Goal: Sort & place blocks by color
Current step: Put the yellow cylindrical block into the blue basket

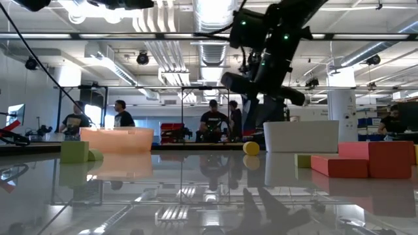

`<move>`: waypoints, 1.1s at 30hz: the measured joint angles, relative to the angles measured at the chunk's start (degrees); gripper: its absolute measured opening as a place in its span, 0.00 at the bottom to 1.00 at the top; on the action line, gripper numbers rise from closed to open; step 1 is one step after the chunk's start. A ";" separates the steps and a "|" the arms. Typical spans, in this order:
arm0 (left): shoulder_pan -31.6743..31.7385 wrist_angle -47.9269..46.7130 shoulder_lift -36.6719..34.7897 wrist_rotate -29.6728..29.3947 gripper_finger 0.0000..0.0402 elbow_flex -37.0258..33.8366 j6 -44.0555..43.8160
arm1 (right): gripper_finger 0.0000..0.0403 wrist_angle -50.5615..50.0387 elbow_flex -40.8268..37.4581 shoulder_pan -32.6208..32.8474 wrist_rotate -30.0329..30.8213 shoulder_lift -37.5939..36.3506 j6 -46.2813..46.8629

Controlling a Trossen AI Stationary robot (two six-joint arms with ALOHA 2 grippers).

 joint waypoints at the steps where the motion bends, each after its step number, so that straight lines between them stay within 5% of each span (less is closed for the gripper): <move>1: 0.00 -0.02 0.00 -0.02 0.38 -0.13 0.69 | 0.40 -2.52 1.76 0.00 0.12 1.24 -0.04; 12: 0.00 -0.61 -0.44 -3.60 0.38 -0.96 1.30 | 0.41 -14.09 12.79 0.00 0.39 10.27 0.31; 22: 0.00 -0.63 -0.46 -4.63 0.38 -0.97 1.32 | 0.55 -12.62 12.19 0.00 0.50 12.11 2.35; 33: 0.00 -0.85 -0.44 -4.61 0.38 -0.97 1.34 | 0.56 -7.50 7.79 0.00 0.52 12.23 3.36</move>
